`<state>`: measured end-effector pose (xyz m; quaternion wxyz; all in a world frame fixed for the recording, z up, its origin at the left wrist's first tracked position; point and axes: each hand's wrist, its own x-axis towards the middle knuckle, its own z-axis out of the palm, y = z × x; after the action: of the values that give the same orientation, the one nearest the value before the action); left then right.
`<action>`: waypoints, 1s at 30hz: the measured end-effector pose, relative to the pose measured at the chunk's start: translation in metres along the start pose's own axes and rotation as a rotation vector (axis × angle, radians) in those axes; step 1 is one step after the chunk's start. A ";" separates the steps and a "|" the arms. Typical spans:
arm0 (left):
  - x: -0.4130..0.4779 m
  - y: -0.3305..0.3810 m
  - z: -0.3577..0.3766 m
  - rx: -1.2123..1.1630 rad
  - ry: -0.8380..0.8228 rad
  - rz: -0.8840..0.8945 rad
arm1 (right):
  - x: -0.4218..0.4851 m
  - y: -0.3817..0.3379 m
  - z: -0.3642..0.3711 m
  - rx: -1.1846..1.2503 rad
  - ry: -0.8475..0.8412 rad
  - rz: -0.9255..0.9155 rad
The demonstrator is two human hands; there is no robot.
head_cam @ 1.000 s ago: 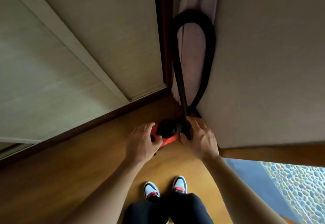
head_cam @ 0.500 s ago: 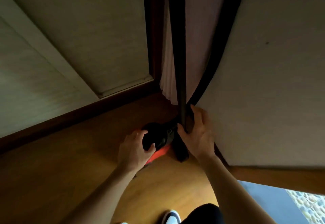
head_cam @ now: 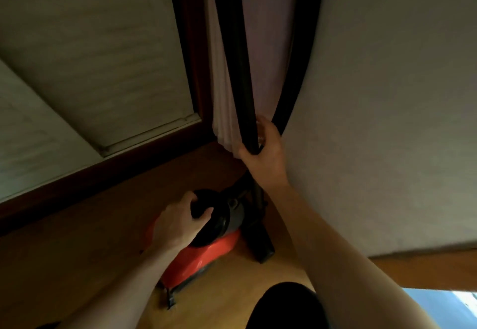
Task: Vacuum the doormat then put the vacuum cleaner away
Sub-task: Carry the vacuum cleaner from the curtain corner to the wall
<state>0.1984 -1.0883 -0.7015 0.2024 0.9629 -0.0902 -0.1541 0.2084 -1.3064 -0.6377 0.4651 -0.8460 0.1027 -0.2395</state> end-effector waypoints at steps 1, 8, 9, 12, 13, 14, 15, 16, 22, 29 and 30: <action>0.002 -0.002 0.003 -0.004 -0.015 0.006 | 0.002 0.001 0.003 0.021 0.001 0.001; 0.018 -0.004 0.008 -0.020 -0.056 0.078 | 0.025 -0.012 0.016 0.139 0.063 0.030; 0.021 -0.004 0.008 -0.029 -0.076 0.070 | 0.029 -0.014 0.018 0.160 0.065 0.046; 0.029 -0.002 0.010 -0.082 -0.170 0.039 | 0.041 -0.017 0.023 0.182 0.072 0.044; 0.032 -0.001 0.011 -0.101 -0.182 0.035 | 0.044 -0.017 0.023 0.192 0.066 0.041; 0.034 -0.001 0.012 -0.109 -0.184 0.035 | 0.045 -0.017 0.024 0.205 0.057 0.045; 0.037 -0.002 0.014 -0.111 -0.182 0.039 | 0.046 -0.017 0.024 0.217 0.050 0.049; 0.039 -0.003 0.015 -0.109 -0.177 0.042 | 0.046 -0.017 0.025 0.227 0.049 0.052; 0.036 -0.001 0.015 -0.129 -0.164 0.020 | 0.041 -0.019 0.029 0.225 0.129 0.057; 0.024 -0.011 0.002 -0.144 -0.142 0.012 | 0.019 -0.042 0.017 0.165 0.141 0.017; 0.022 -0.012 -0.001 -0.143 -0.127 0.017 | 0.019 -0.050 0.013 0.154 0.145 -0.007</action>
<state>0.2205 -1.0820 -0.7112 0.2658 0.9335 -0.0998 -0.2191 0.2291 -1.2768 -0.5962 0.5192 -0.7885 0.1145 -0.3090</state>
